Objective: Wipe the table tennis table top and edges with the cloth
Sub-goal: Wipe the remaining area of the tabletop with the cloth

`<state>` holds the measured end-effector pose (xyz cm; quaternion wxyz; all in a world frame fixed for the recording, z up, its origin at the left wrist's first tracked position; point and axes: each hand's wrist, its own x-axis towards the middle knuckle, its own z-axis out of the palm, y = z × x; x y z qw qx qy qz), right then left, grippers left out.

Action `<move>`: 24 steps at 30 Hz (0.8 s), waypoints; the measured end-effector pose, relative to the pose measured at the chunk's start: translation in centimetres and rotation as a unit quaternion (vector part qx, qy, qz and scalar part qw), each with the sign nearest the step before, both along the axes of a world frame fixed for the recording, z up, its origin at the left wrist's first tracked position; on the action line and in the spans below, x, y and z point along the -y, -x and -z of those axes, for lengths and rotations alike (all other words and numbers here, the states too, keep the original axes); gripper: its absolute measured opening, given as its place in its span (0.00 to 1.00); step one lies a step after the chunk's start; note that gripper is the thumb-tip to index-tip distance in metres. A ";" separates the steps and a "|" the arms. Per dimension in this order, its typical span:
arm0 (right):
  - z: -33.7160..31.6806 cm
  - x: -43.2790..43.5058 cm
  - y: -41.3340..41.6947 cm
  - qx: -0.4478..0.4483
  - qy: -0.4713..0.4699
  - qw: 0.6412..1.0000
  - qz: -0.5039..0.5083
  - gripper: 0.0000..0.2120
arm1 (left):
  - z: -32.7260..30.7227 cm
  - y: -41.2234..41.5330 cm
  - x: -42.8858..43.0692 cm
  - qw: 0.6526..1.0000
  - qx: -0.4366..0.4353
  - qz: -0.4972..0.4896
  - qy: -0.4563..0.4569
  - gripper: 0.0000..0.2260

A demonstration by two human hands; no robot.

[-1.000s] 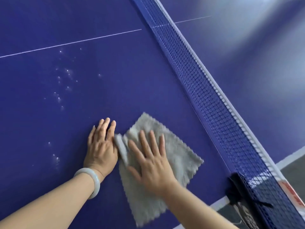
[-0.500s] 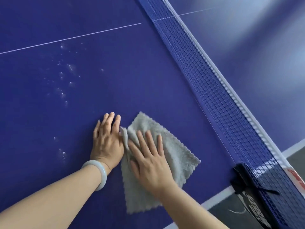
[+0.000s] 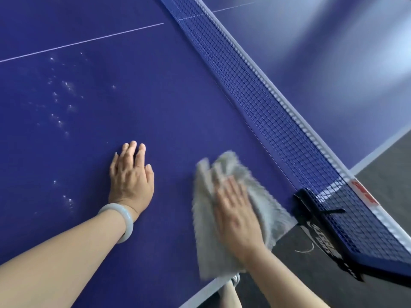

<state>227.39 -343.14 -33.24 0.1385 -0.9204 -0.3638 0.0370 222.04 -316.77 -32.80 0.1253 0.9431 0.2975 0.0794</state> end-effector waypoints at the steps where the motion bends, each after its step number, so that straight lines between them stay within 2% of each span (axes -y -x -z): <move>1: -0.3 0.9 0.5 -0.009 0.011 0.995 -0.095 0.27 | 0.0 0.0 0.0 1.000 0.002 0.002 0.001 0.23; 2: -0.9 2.4 -0.6 -0.013 0.017 0.987 -0.158 0.26 | 0.1 0.1 0.0 1.000 0.003 0.004 0.001 0.23; 3: -1.3 4.2 -2.2 -0.018 0.018 0.984 -0.174 0.26 | 0.2 0.1 -0.1 1.000 0.002 0.005 0.001 0.23; 4: -1.8 5.8 -3.8 -0.029 0.015 0.989 -0.145 0.27 | 0.2 0.2 -0.1 1.000 -0.001 0.005 0.000 0.23; 7: -2.6 8.2 -6.7 -0.020 0.014 0.999 0.028 0.27 | 0.2 0.1 0.0 1.000 -0.002 0.004 -0.004 0.23; 11: -1.3 2.2 -1.7 -0.017 0.087 0.981 0.171 0.32 | 0.0 -0.1 -0.1 1.000 0.000 0.003 -0.003 0.24; 13: -0.9 -2.7 3.3 -0.011 0.087 0.989 0.119 0.35 | -0.2 0.0 -0.3 1.000 0.007 0.003 0.010 0.24; 16: -0.5 -8.9 10.8 -0.005 0.066 0.997 -0.046 0.38 | -0.8 0.2 -1.0 0.997 0.030 0.007 0.067 0.23; 18: -0.4 -9.8 11.3 -0.002 0.052 0.996 -0.078 0.38 | -1.6 0.2 -1.6 0.990 0.053 0.018 0.126 0.21; 20: -0.5 -9.3 9.4 0.000 0.047 0.993 -0.107 0.34 | -2.4 1.3 -2.4 0.981 0.072 0.031 0.178 0.20; 22: -0.5 -9.0 7.0 0.003 0.036 0.989 -0.145 0.31 | -2.8 4.2 -2.9 0.982 0.087 0.062 0.154 0.20; 24: -0.3 -9.8 4.6 0.003 0.026 0.990 -0.141 0.30 | -2.5 7.7 -2.7 0.989 0.078 0.090 0.092 0.23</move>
